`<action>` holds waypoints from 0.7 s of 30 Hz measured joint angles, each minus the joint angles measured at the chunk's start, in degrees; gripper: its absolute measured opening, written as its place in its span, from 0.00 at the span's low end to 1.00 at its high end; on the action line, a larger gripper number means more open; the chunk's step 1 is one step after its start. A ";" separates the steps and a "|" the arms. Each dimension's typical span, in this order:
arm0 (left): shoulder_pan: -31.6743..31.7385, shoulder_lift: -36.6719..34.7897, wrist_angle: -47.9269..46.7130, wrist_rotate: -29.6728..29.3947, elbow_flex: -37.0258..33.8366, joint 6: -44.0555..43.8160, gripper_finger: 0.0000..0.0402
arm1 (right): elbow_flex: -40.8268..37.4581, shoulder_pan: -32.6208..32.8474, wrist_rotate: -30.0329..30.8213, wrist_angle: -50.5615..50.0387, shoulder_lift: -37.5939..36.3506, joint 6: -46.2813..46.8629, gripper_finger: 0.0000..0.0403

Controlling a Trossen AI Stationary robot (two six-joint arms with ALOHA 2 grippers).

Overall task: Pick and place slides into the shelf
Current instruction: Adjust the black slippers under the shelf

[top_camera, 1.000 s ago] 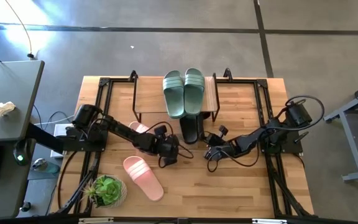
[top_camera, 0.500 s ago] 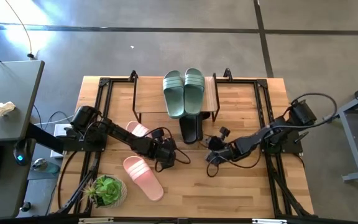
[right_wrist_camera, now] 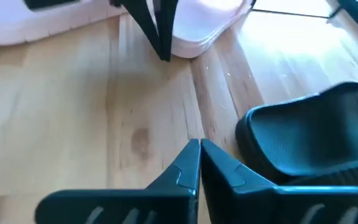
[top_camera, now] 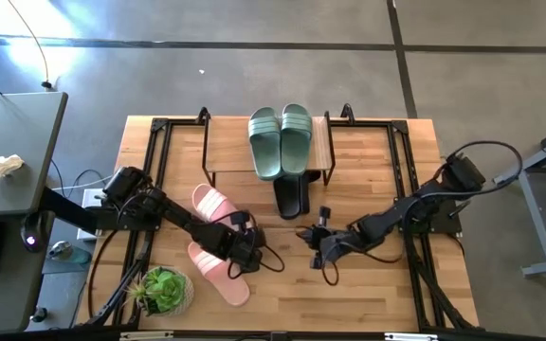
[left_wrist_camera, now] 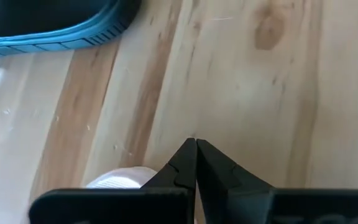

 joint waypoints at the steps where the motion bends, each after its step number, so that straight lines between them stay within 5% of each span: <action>1: -0.03 0.00 0.02 -0.03 0.00 -0.02 0.00 | 0.00 -1.08 -1.55 0.84 0.55 -1.44 0.03; 5: 0.02 0.00 0.04 0.95 0.00 -0.33 0.00 | -0.06 -4.94 -5.21 1.42 2.52 -5.46 0.16; 11: 0.02 0.00 0.50 2.48 0.00 0.05 0.01 | 0.67 -7.40 -0.88 1.21 3.55 -12.85 0.35; 21: 0.02 0.00 7.29 7.85 0.02 3.06 0.01 | 1.75 -9.10 -3.75 0.22 4.76 -14.20 0.40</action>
